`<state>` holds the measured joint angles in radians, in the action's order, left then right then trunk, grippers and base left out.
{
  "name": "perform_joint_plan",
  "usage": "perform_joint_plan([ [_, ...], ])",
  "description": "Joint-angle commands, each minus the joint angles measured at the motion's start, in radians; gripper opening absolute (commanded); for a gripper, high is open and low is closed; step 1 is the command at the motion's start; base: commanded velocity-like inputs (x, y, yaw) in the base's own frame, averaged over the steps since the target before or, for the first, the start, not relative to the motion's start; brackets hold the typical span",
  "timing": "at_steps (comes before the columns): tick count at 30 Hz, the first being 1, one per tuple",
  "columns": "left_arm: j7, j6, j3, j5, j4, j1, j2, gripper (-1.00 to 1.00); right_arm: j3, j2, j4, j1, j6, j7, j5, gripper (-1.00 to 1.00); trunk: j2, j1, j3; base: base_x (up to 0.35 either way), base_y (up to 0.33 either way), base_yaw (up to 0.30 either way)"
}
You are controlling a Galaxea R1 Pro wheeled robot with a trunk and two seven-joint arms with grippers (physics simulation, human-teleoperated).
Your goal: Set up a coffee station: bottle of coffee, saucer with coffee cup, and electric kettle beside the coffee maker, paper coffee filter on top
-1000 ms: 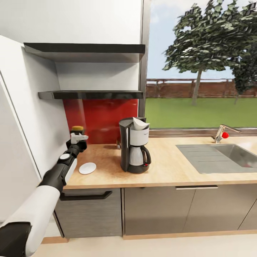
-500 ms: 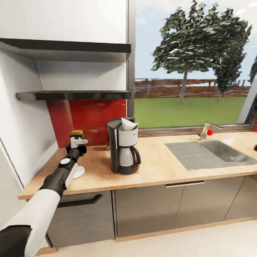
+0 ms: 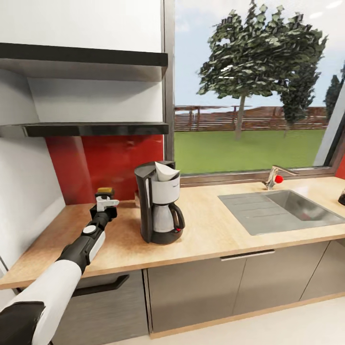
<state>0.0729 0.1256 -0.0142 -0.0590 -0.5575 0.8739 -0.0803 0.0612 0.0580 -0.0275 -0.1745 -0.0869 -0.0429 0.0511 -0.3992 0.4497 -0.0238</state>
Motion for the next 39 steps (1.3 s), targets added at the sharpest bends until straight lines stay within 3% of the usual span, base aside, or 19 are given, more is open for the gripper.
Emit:
perform_joint_plan([
  [1,0.001,0.008,-0.001,-0.004,0.01,0.0,0.0,-1.0,0.006,0.001,0.001,0.0,-0.004,-0.003,0.006,1.0,-0.001,0.0,0.0,0.01,0.0,0.0],
  [9,-0.003,0.012,-0.001,-0.003,0.013,-0.04,0.017,-1.0,0.002,0.003,0.001,0.0,-0.003,-0.005,0.009,1.0,-0.001,0.0,0.0,0.002,0.0,-0.065],
  [27,-0.003,0.014,-0.003,-0.004,0.02,-0.051,0.011,-1.0,0.003,0.003,0.001,0.0,-0.003,-0.003,0.008,1.0,-0.001,0.0,0.0,0.209,0.007,-0.039],
  [32,-0.002,0.115,-0.001,-0.004,0.021,-0.1,0.017,-1.0,0.003,0.005,0.003,0.0,-0.003,-0.003,0.007,1.0,-0.001,0.0,0.0,0.007,0.0,0.0],
  [39,-0.002,0.13,-0.001,-0.004,0.051,-0.117,0.017,-1.0,0.005,0.003,0.003,0.0,-0.003,-0.003,0.006,1.0,-0.001,0.0,0.0,0.093,0.0,0.0],
])
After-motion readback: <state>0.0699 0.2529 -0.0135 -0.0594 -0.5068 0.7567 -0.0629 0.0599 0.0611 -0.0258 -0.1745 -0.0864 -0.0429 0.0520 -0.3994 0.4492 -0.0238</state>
